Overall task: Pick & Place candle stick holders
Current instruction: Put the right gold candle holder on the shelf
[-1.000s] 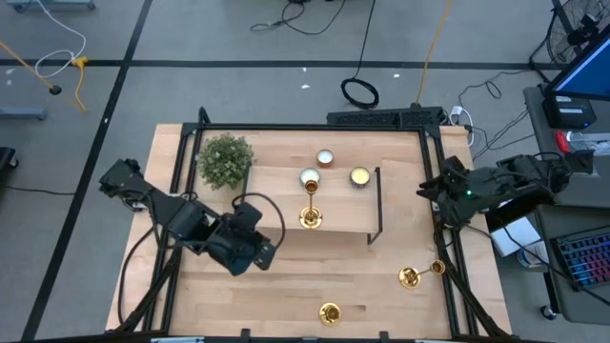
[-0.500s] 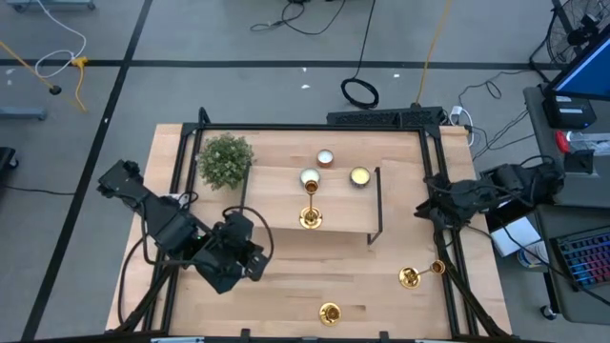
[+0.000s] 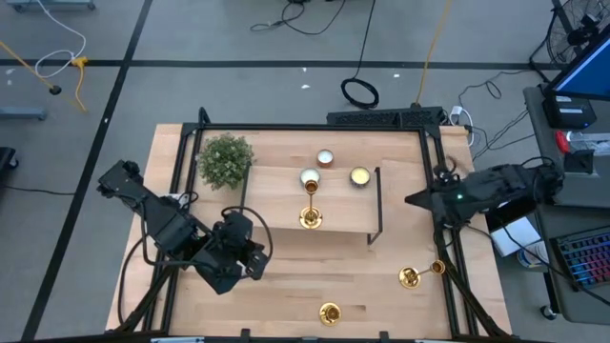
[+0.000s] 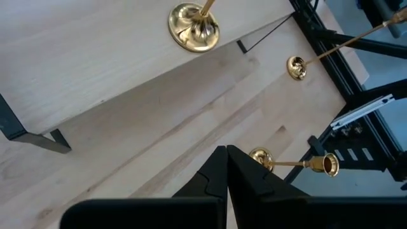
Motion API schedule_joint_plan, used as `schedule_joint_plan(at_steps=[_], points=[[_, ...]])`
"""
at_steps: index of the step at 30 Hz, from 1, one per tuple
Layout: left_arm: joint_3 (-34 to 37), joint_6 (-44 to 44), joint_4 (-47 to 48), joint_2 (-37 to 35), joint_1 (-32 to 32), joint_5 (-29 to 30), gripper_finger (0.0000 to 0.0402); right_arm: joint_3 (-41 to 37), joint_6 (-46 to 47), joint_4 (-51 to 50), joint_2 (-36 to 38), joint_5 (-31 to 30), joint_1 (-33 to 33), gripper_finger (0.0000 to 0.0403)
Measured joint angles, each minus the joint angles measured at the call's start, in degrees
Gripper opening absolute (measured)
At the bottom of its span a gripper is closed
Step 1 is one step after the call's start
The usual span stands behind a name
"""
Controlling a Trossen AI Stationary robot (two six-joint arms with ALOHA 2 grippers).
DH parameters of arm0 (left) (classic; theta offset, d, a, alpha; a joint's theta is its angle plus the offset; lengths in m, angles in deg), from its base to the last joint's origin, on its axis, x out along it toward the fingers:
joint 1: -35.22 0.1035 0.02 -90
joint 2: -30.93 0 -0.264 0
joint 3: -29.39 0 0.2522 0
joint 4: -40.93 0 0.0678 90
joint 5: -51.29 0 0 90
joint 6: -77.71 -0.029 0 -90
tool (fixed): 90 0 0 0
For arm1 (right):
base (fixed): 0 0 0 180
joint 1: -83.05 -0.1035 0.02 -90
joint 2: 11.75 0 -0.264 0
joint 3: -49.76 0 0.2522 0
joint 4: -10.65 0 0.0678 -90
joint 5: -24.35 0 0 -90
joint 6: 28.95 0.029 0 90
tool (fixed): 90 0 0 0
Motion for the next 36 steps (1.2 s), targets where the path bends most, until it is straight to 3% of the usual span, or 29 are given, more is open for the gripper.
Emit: schedule_joint_plan(at_steps=[5, 9, 18, 23, 28, 32, 36], points=[[0.0, -0.4, 0.0, 0.0, 0.1, 1.1, 0.0004, 0.0, -12.1, 27.9, 0.0, 8.0, 0.0, 0.0016], [0.0, -0.3, -0.1, 0.0, 0.1, 1.5, 0.001, 0.1, -21.4, 44.9, -0.1, 19.9, 0.0, 0.0003], [0.0, 0.3, -0.7, 0.0, 0.1, 1.5, 0.0009, 0.0, -22.0, 39.2, -2.9, 32.6, -2.2, 0.0001], [0.0, 0.3, -0.6, 0.0, 0.1, 1.5, 0.0005, 0.0, -25.4, 38.8, -7.3, 32.0, -6.3, 0.0001], [0.0, -0.1, -0.5, 0.0, 0.8, 1.5, 0.0005, 0.0, -29.5, 41.5, -12.0, 24.4, -9.5, 0.0001], [0.0, -0.7, -0.5, 0.0, 1.3, 1.5, 0.0007, 0.0, -24.5, 37.3, -15.5, 20.1, -10.4, 0.0001], [0.0, -1.7, -0.5, 0.0, 1.3, 1.5, 0.0011, 0.0, -16.1, 29.5, -17.8, 10.9, -10.9, 0.0001]])
